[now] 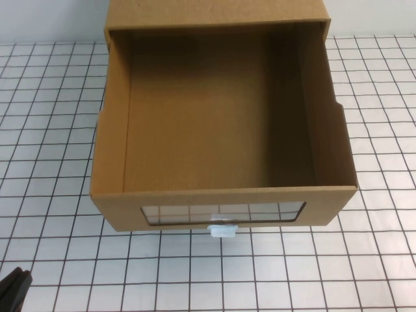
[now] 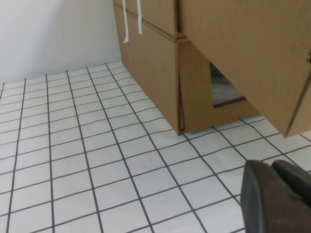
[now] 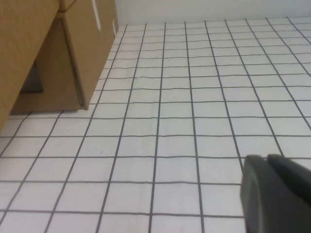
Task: Open the shoe box
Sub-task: 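Pull the top drawer of the cardboard box fully open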
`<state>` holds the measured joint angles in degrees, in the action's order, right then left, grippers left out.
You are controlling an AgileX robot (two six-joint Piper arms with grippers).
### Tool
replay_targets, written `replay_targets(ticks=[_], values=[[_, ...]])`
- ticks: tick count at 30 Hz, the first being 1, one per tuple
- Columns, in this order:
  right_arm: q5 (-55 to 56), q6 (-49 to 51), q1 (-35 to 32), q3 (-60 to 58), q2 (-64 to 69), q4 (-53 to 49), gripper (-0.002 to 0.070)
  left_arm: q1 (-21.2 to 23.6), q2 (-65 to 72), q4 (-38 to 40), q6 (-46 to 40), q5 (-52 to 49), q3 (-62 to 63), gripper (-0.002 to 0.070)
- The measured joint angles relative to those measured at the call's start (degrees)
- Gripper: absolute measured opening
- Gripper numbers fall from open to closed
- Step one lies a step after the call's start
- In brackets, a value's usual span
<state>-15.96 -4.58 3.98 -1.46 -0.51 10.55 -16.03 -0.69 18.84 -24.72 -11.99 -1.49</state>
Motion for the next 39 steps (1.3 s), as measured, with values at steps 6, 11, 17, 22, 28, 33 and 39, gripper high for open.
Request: replay_targets(ticks=[6,11,17,22,28,33,39], values=[[-3.7,-3.6,0.0,0.0,0.0,0.6,-0.0013,0.0,0.0,0.0,0.0,0.0,0.0,-0.0002],[-4.5,-3.9,0.0,0.0,-0.1,-0.2,-0.0013,0.0,0.0,0.0,0.0,0.0,0.0,-0.0002],[-4.5,-4.0,0.0,0.0,-0.3,0.5,-0.0013,0.0,0.0,0.0,0.0,0.0,0.0,-0.0002],[-4.5,-4.0,0.0,0.0,-0.3,0.8,-0.0013,0.0,0.0,0.0,0.0,0.0,0.0,-0.0002],[-4.5,-4.0,0.0,0.0,-0.3,0.8,-0.0013,0.0,0.0,0.0,0.0,0.0,0.0,-0.0002],[-4.5,-4.0,0.0,0.0,-0.3,0.8,-0.0013,0.0,0.0,0.0,0.0,0.0,0.0,-0.0002],[-4.5,-4.0,0.1,0.0,-0.3,0.8,-0.0013,1.4,0.0,-12.8,10.6,1.1,0.0,-0.0002]])
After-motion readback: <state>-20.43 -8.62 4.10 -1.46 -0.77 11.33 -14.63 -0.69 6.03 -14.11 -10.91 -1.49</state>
